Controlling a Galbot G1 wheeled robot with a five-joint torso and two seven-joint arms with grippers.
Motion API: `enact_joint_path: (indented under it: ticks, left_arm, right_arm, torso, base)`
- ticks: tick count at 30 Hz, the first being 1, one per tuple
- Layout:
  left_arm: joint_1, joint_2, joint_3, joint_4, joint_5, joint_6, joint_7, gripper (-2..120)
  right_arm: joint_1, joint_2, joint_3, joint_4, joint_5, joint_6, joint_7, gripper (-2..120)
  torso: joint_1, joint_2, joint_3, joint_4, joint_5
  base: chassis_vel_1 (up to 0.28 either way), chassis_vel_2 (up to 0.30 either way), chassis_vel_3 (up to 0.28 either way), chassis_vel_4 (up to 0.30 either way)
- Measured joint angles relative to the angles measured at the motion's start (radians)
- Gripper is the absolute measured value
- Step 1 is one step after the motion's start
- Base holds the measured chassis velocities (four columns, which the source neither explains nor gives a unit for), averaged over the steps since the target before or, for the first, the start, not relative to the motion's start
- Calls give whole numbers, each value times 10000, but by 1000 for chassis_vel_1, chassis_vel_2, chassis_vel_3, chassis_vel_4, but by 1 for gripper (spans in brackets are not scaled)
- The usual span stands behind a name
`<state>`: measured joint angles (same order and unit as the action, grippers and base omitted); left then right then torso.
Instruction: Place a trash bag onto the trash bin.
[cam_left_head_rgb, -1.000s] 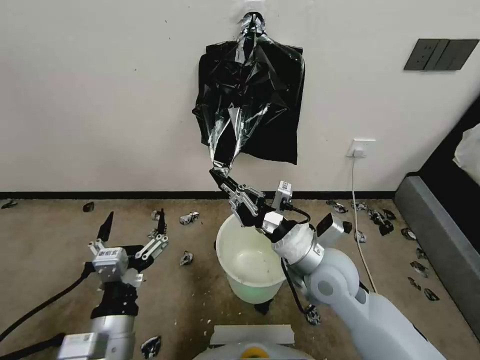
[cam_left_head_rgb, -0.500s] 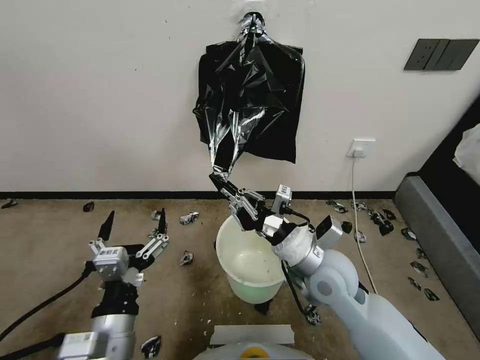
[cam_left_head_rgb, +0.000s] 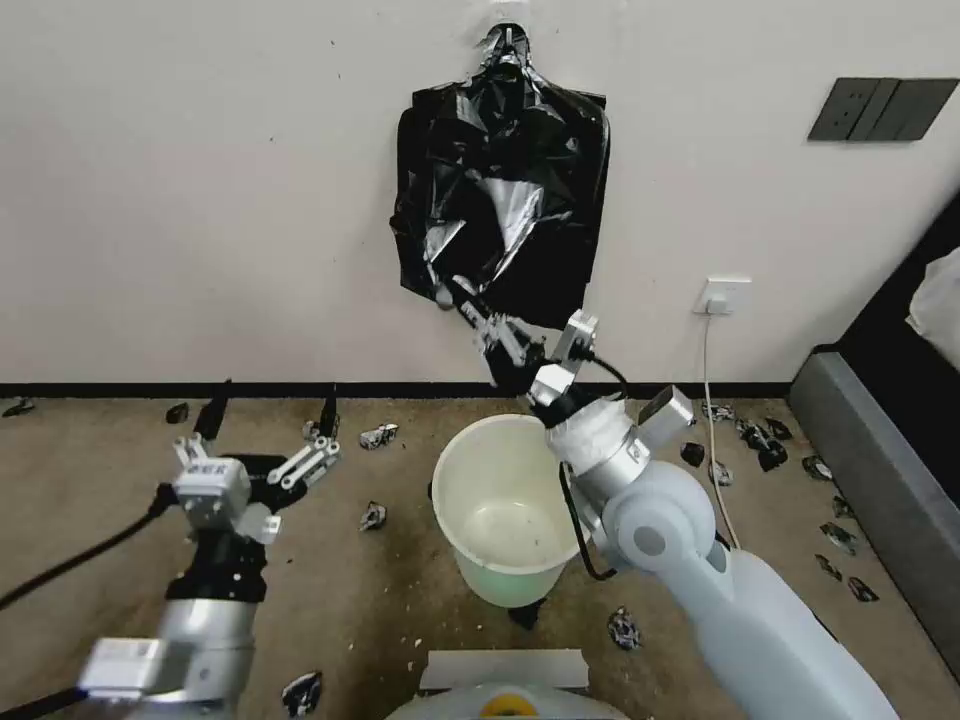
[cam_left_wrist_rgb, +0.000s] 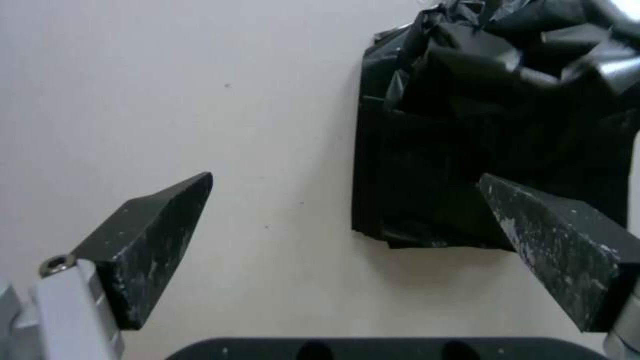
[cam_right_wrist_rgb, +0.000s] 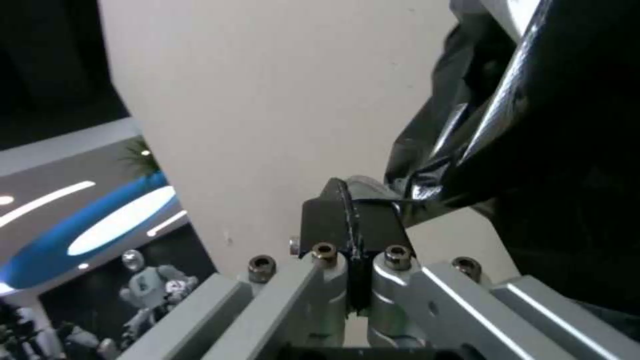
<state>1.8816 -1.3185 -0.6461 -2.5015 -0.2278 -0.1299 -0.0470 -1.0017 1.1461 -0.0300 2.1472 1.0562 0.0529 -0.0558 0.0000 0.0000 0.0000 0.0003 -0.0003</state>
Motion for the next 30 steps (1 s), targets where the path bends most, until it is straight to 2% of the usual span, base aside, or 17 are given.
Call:
enact_joint_path:
  ticks: [3, 4, 7, 8, 9, 11, 12, 13, 14, 16, 17, 18, 20, 21, 23, 25, 30]
  left_arm:
    - [-762, 1576, -496, -9, -1407, 583, -334, 100]
    - [-762, 1576, -496, -9, -1407, 583, -334, 100]
    - [-1719, 3580, -1027, -10, -3081, 1137, -747, 100]
    - [-1719, 3580, -1027, -10, -3081, 1137, -747, 100]
    - [-2131, 4566, -1328, -11, -3797, 1262, -851, 100]
    - [-2503, 5708, -1849, -7, -4558, 1423, -1007, 100]
    - [-2503, 5708, -1849, -7, -4558, 1423, -1007, 100]
    - [-2747, 6195, -1984, 63, -4902, 1513, -1084, 100]
    - [-3029, 6568, -1952, 180, -5163, 1605, -1166, 100]
    - [-4011, 7856, -1669, 632, -5908, 1896, -1350, 100]
    - [-4011, 7856, -1669, 632, -5908, 1896, -1350, 100]
    - [-4391, 8387, -1566, 810, -6226, 2008, -1405, 100]
    - [-5207, 9368, -1228, 1236, -6875, 2157, -1444, 100]
    - [-5207, 9368, -1228, 1236, -6875, 2157, -1444, 100]
    - [-6208, 10285, -584, 1584, -7610, 2196, -1410, 100]
    - [-6937, 10885, 18, 1836, -7893, 2214, -1238, 100]
    - [-7194, 11513, 274, 2080, -7929, 2189, -971, 100]
  right_arm:
    - [127, -10, -105, -14, -42, -149, 589, 0]
    - [127, -10, -105, -14, -42, -149, 589, 0]
    - [143, -56, -158, -32, -154, -190, 716, 0]
    - [143, -56, -158, -32, -154, -190, 716, 0]
    - [215, -67, -266, -91, -198, -209, 720, 0]
    - [546, -59, -598, -286, -223, -224, 716, 0]
    - [546, -59, -598, -286, -223, -224, 716, 0]
    - [734, -31, -781, -394, -234, -229, 701, 0]
    - [805, -17, -846, -441, -256, -231, 691, 0]
    - [934, 20, -962, -561, -344, -236, 661, 0]
    - [934, 20, -962, -561, -344, -236, 661, 0]
    - [976, 33, -992, -607, -372, -236, 650, 0]
    - [994, 32, -999, -653, -408, -236, 616, 0]
    - [994, 32, -999, -653, -408, -236, 616, 0]
    - [1002, 32, -971, -678, -424, -230, 582, 0]
    - [1058, 64, -959, -736, -446, -223, 562, 0]
    - [1136, 164, -988, -832, -541, -215, 517, 0]
  torso:
    - [0, 0, 0, -1, -1]
    - [0, 0, 0, -1, -1]
    - [0, 0, 0, -4, -3]
    - [0, 0, 0, -4, -3]
    - [1, 0, 1, -7, -2]
    - [0, 0, 1, -5, -1]
    - [0, 0, 1, -5, -1]
    - [0, 0, 1, 0, 6]
    - [0, 0, 1, 6, 3]
    - [0, 0, 1, -2, -4]
    - [0, 0, 1, -2, -4]
    - [1, 0, 2, -3, 8]
    - [1, 0, 2, -3, -4]
    - [1, 0, 2, -3, -4]
    - [0, -1, 1, -3, 8]
    - [1, 0, 1, -5, 0]
    - [1, 0, 1, -1, 1]
  base:
    - [0, 0, 0, 0]
    - [0, 0, 0, 0]
    - [0, 0, 0, 0]
    - [0, 0, 0, 0]
    - [0, 0, 0, 0]
    - [0, 0, 0, 0]
    - [0, 0, 0, 0]
    - [0, 0, 0, 0]
    - [0, 0, 0, 0]
    - [0, 0, 0, 0]
    - [0, 0, 0, 0]
    - [0, 0, 0, 0]
    - [0, 0, 0, 0]
    - [0, 0, 0, 0]
    - [0, 0, 0, 0]
    - [0, 0, 0, 0]
    - [0, 0, 0, 0]
